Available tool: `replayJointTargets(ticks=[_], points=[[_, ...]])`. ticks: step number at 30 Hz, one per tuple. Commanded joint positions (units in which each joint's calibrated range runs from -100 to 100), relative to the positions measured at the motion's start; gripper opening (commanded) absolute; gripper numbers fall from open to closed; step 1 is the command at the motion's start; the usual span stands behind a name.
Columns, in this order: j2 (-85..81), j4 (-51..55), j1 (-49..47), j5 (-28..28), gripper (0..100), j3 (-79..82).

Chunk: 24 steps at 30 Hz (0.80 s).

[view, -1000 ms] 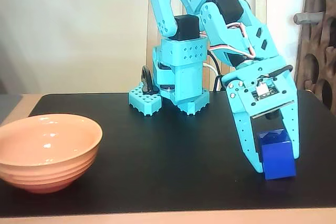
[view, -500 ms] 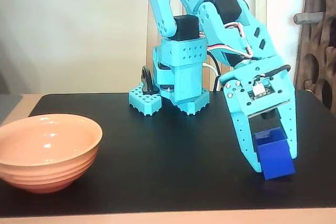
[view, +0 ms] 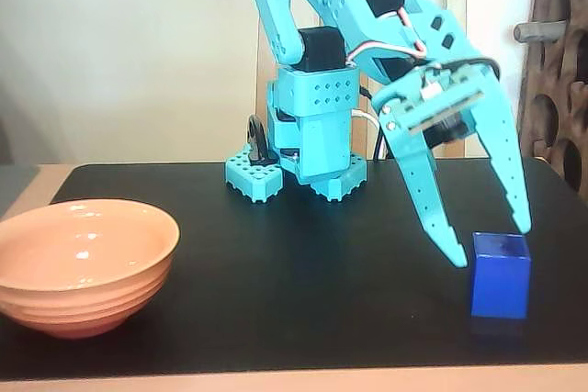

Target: Place the blue cube in the orange bowl.

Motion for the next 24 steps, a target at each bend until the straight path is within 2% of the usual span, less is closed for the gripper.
replayJointTargets(ticks=[1, 24], points=[[-5.8, -2.2, 1.5, -0.4, 18, -4.1], [-5.4, -1.4, 2.3, -0.8, 19, -2.8]])
